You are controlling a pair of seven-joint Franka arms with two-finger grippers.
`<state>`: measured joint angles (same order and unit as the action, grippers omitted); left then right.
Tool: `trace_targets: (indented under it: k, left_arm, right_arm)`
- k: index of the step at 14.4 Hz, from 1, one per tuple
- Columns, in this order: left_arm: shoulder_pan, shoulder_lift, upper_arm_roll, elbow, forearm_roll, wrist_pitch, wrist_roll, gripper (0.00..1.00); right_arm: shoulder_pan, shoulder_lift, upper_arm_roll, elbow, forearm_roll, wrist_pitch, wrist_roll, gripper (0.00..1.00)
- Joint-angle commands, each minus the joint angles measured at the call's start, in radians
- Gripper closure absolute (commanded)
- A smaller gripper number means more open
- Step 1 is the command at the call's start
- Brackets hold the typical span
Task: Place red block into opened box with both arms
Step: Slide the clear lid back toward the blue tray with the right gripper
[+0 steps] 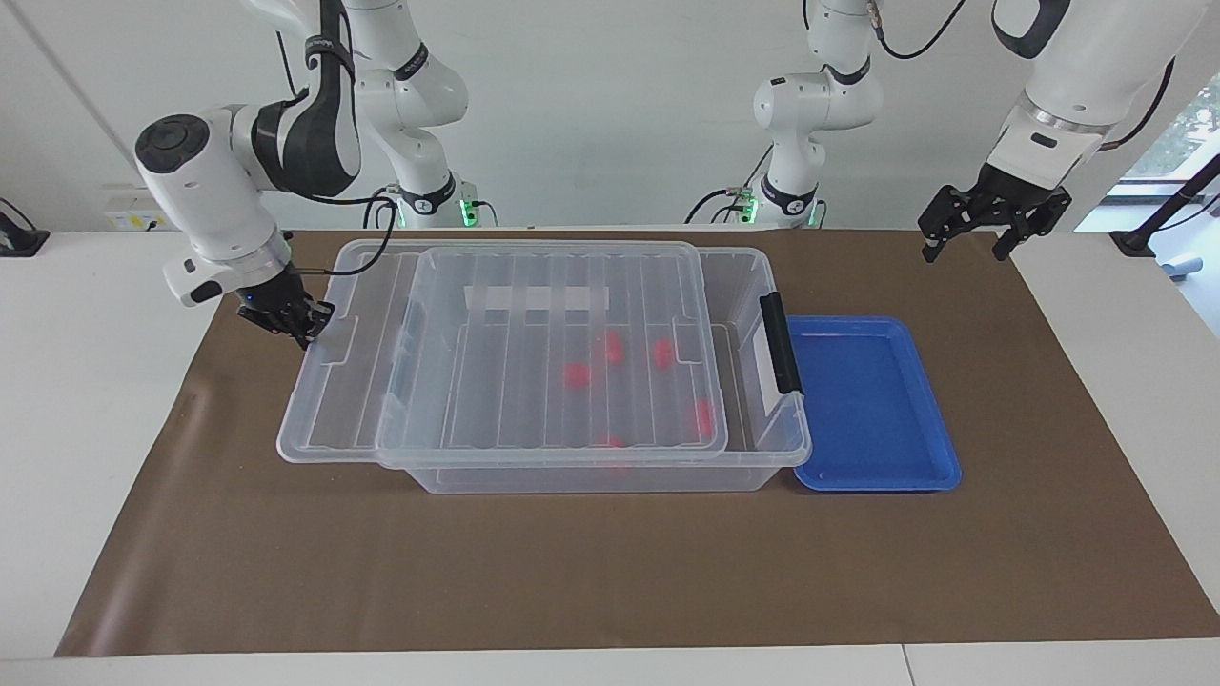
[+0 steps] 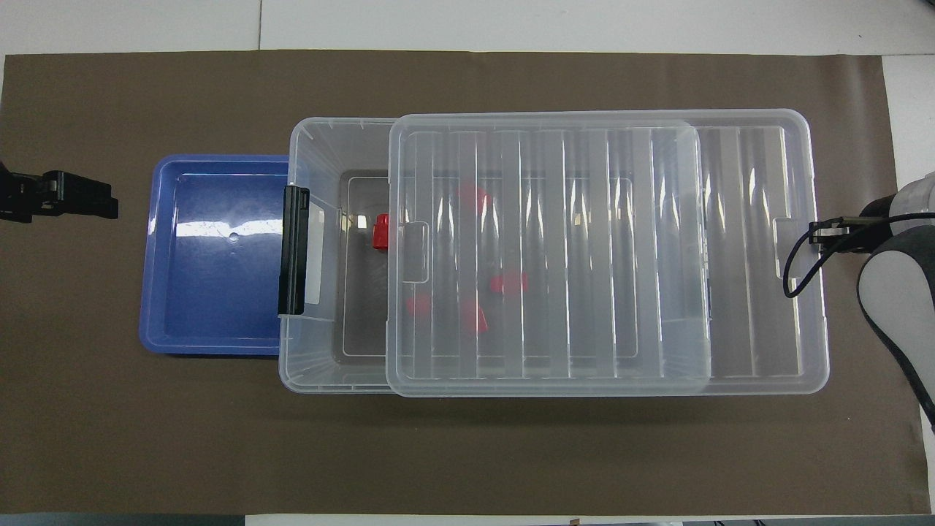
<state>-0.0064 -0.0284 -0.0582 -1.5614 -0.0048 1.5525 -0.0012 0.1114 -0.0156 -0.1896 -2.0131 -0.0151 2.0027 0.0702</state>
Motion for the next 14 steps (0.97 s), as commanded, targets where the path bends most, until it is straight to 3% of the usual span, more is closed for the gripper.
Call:
trace_targets:
  k: [1, 14]
  left_arm:
    - [-0.006, -0.013, 0.015, 0.009, -0.021, -0.057, 0.026, 0.0]
    - [-0.004, -0.036, 0.011, 0.001, -0.032, -0.057, 0.109, 0.0]
  right_arm:
    - [0.023, -0.018, 0.004, -0.025, 0.017, 0.007, 0.058, 1.0]
    - [0.099, -0.021, 0.039, -0.029, 0.017, 0.008, 0.226, 1.0]
